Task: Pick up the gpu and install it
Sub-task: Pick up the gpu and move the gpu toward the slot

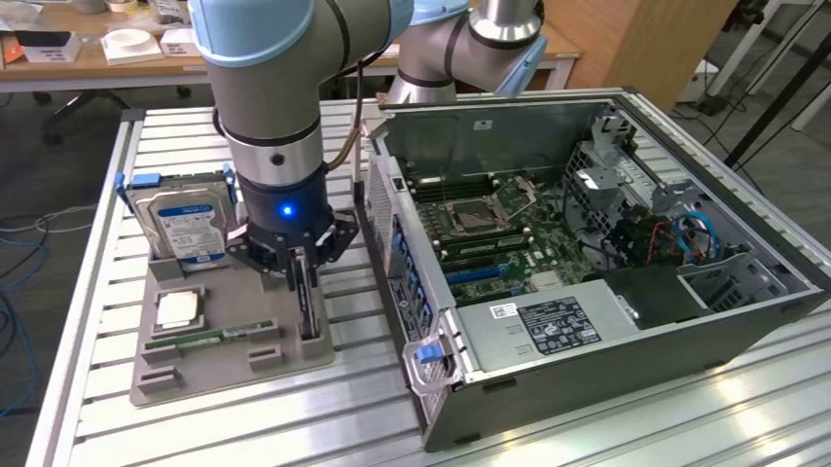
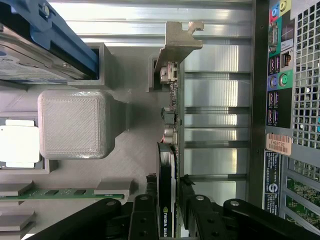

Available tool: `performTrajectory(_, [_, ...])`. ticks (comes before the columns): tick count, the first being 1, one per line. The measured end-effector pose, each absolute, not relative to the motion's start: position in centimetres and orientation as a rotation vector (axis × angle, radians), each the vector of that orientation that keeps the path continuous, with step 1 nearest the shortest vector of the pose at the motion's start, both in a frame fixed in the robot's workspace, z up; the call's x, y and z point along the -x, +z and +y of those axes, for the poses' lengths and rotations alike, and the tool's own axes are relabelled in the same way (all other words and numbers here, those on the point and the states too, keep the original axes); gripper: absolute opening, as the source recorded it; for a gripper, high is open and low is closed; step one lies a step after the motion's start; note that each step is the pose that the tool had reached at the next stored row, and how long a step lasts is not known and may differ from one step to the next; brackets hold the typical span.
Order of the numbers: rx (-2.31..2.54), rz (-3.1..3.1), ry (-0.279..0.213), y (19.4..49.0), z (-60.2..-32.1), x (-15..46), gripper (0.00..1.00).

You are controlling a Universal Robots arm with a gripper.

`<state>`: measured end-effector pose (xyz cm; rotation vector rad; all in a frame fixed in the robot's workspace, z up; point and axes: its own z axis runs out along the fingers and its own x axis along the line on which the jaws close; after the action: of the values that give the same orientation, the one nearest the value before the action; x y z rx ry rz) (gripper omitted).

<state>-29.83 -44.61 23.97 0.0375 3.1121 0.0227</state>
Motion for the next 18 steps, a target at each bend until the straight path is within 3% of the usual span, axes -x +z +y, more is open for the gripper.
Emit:
performTrajectory(5, [-0.038, 3.112, 0.023, 23.97, -44.61, 29.83, 0.32])
performTrajectory(8, [-0.037, 3.112, 0.023, 23.97, -44.61, 29.83, 0.25])
performTrajectory(18, [-0.038, 3.112, 0.023, 23.97, -44.61, 29.83, 0.25])
